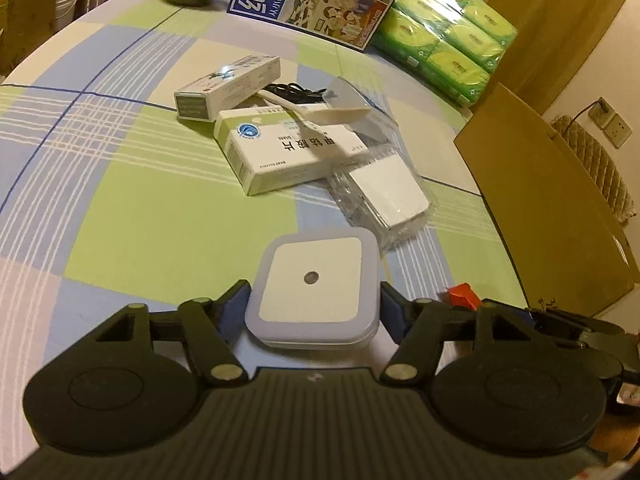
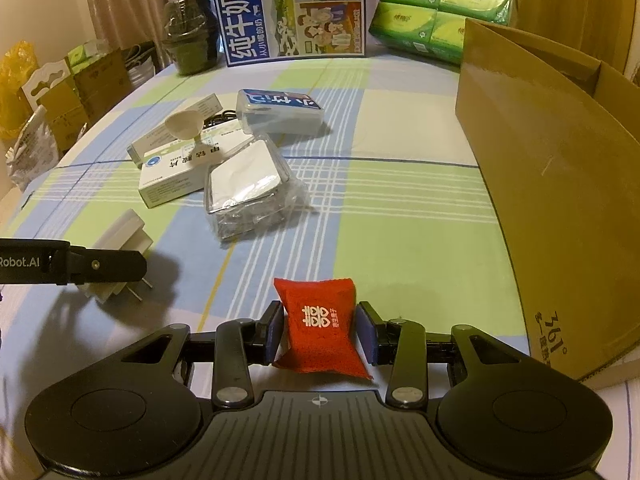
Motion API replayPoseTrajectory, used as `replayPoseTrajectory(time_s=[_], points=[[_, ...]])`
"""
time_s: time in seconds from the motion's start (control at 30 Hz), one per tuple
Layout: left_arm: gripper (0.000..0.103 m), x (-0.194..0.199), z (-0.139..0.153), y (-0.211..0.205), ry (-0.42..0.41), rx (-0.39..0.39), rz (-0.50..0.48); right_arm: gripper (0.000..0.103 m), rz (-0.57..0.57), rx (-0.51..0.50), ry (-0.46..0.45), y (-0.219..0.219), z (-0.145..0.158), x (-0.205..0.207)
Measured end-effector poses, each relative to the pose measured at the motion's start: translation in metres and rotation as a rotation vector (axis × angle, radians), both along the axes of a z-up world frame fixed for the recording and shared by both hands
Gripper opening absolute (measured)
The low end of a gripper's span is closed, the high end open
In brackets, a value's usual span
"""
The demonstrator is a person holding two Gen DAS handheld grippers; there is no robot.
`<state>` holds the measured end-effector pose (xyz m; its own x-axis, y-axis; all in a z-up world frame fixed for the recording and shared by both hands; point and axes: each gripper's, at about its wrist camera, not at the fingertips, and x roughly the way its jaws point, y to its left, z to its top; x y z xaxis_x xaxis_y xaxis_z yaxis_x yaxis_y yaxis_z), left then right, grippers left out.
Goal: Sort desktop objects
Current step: 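Lift and carry the red packet and night light over the cardboard box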
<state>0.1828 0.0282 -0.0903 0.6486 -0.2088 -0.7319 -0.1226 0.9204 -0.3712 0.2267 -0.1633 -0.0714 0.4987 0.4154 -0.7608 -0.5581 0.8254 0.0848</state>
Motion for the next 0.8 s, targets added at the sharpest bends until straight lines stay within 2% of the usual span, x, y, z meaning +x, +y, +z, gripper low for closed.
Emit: replayPoseTrajectory(time_s=[0.13,0.17,0.33,0.6,0.8], points=[[0.062,0.000,0.001,-0.004,-0.004,0.029,-0.012,0.035,0.020,-0.025,-0.015,0.002,-0.001,-0.003],[0.062,-0.001,0.002,-0.006,-0.010,0.053,-0.021,0.029,0.021,-0.033,-0.019,0.002,-0.001,-0.004],[0.062,-0.004,0.008,-0.018,-0.036,0.164,-0.060,0.026,0.017,-0.031,-0.030,0.001,0.001,-0.006],[0.062,-0.007,0.022,-0.025,-0.091,0.199,-0.082,0.025,-0.006,0.032,-0.103,-0.002,0.020,-0.010],[0.062,-0.016,0.037,-0.035,-0.128,0.270,-0.102,0.025,-0.021,0.074,-0.123,-0.008,0.038,-0.018]])
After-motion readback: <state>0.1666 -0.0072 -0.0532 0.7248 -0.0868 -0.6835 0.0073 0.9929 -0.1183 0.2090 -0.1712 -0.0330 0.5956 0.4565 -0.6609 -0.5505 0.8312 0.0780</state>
